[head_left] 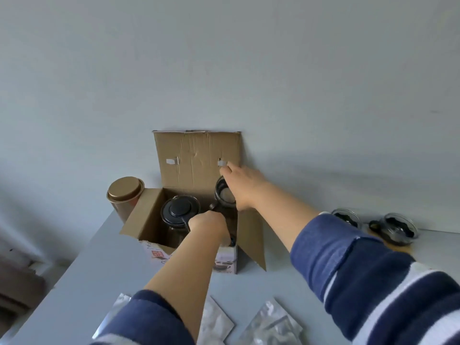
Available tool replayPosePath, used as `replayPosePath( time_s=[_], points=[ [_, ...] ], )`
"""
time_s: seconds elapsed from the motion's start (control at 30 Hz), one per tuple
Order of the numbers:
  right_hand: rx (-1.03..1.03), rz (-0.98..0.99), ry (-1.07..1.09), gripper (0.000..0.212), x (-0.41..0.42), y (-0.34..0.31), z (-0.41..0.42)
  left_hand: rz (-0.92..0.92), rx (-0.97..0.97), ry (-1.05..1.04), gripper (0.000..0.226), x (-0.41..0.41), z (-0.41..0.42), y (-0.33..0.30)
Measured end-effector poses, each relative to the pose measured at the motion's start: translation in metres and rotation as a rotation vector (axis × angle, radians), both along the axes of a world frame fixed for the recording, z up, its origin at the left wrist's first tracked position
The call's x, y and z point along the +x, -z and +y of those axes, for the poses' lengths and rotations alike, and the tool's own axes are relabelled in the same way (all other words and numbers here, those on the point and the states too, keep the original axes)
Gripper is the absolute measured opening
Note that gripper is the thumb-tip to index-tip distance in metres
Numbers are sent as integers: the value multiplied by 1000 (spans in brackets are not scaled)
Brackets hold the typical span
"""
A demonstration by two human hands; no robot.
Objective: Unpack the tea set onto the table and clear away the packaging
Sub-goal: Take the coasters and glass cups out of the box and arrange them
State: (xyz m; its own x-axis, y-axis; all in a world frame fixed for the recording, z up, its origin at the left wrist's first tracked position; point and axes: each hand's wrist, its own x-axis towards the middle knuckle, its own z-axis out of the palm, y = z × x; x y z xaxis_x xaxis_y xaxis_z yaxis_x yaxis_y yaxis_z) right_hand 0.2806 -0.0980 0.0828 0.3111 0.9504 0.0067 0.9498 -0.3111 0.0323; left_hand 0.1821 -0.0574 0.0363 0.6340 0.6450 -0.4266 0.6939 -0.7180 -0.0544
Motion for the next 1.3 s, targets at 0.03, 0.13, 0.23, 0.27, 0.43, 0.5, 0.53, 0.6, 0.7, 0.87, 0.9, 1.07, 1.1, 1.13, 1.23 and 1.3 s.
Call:
replayPosePath(
  time_s=[0.03, 0.13, 0.23, 0.27, 0.43, 0.5, 0.53, 0.6, 0.7, 0.87, 0.9, 1.07, 1.1, 1.13, 1.23, 1.3],
  points=[
    [12, 61, 25, 89, 4, -4, -7, 93, 0, 13, 33, 6, 0, -1],
    [67, 245, 114, 87, 17, -11, -32, 302, 14, -7, 46, 22, -1, 5],
    [136, 400, 221, 85, 26, -7, -62, 341, 64, -40, 49, 28, -5, 16],
    [157, 457, 261, 86, 28, -4, -72, 337, 97, -31, 48, 27, -7, 18],
    [331, 750, 426, 86, 34, 21, -120, 192, 113, 28, 42, 20, 1, 26],
    [388, 813, 472, 85, 35, 31, -139, 130, 44, 20, 38, 14, 6, 20],
    [403, 833, 491, 85, 35, 36, -148, 103, 17, 19, 39, 12, 7, 14],
    [416, 858, 525, 85, 37, 42, -163, 42, -28, 7, 44, 9, 8, -2],
    [444, 874, 572, 84, 41, 50, -181, -82, -47, -24, 52, 3, 7, -31],
    [480, 861, 593, 85, 52, 48, -209, -336, 104, -21, 87, 0, -11, -58],
    [491, 871, 592, 85, 55, 47, -217, -396, 87, -22, 88, 2, -19, -60],
    [523, 903, 618, 87, 77, 46, -269, -658, -105, -3, 87, 31, -83, -55],
    [523, 899, 645, 88, 83, 49, -280, -693, -158, -9, 89, 39, -97, -48],
    [529, 894, 666, 88, 88, 52, -291, -721, -210, -14, 89, 47, -113, -40],
    [548, 898, 713, 86, 103, 66, -323, -746, -329, -8, 88, 72, -156, -11],
    [557, 884, 742, 82, 112, 78, -344, -722, -385, 13, 87, 86, -181, 10]
  ],
)
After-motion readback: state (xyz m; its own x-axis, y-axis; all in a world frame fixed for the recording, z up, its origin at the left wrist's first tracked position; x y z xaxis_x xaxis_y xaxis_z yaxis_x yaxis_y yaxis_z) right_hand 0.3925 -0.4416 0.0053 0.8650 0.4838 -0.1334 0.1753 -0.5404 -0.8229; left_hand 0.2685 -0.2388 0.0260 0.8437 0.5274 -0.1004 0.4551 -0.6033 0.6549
